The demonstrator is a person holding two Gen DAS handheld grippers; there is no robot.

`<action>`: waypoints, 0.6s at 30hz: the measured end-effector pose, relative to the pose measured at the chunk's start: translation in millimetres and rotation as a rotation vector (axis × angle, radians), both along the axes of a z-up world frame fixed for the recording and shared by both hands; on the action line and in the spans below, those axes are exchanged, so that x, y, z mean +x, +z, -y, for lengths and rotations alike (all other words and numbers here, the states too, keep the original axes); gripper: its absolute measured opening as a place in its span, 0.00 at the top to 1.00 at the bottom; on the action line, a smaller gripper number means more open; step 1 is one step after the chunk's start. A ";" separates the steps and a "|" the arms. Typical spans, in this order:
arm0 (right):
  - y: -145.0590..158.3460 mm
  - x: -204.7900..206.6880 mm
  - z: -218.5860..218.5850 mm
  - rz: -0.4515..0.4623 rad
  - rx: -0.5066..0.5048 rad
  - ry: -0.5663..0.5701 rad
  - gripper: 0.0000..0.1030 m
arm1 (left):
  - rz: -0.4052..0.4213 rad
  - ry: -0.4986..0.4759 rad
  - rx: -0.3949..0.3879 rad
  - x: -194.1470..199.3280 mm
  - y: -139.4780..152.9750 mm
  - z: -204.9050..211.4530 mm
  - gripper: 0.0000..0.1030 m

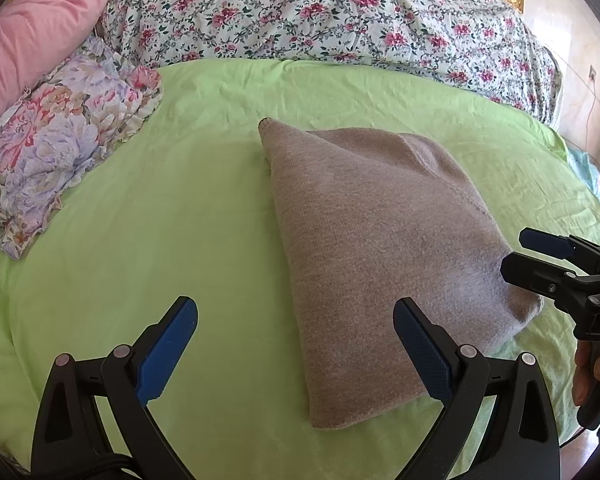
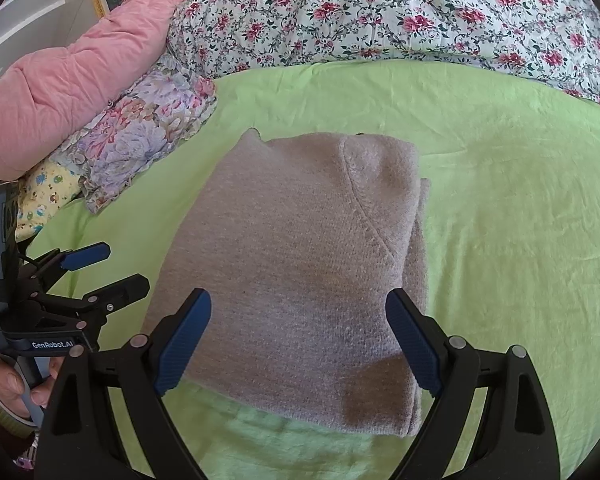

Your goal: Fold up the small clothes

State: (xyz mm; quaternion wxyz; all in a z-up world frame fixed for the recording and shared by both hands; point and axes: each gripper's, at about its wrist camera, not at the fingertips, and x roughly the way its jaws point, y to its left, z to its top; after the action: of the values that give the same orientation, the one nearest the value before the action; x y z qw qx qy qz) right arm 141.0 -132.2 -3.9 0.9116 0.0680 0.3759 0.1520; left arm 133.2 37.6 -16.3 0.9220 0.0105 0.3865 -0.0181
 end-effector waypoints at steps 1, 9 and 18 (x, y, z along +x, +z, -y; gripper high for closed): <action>-0.2 -0.1 0.3 0.000 0.002 0.000 0.13 | 0.001 0.000 0.000 0.1 0.3 0.0 0.04; 0.5 -0.7 -0.7 0.000 0.002 -0.004 0.13 | -0.003 -0.001 -0.004 1.4 1.0 -0.1 0.04; 0.7 0.1 -0.4 0.002 0.004 -0.001 0.13 | 0.005 -0.001 -0.002 3.1 1.4 0.8 0.04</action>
State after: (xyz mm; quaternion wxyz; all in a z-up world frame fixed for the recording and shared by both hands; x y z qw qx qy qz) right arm 141.1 -131.8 -3.2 0.9118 0.0699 0.3748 0.1523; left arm 136.2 36.9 -14.9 0.9230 0.0099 0.3841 -0.0190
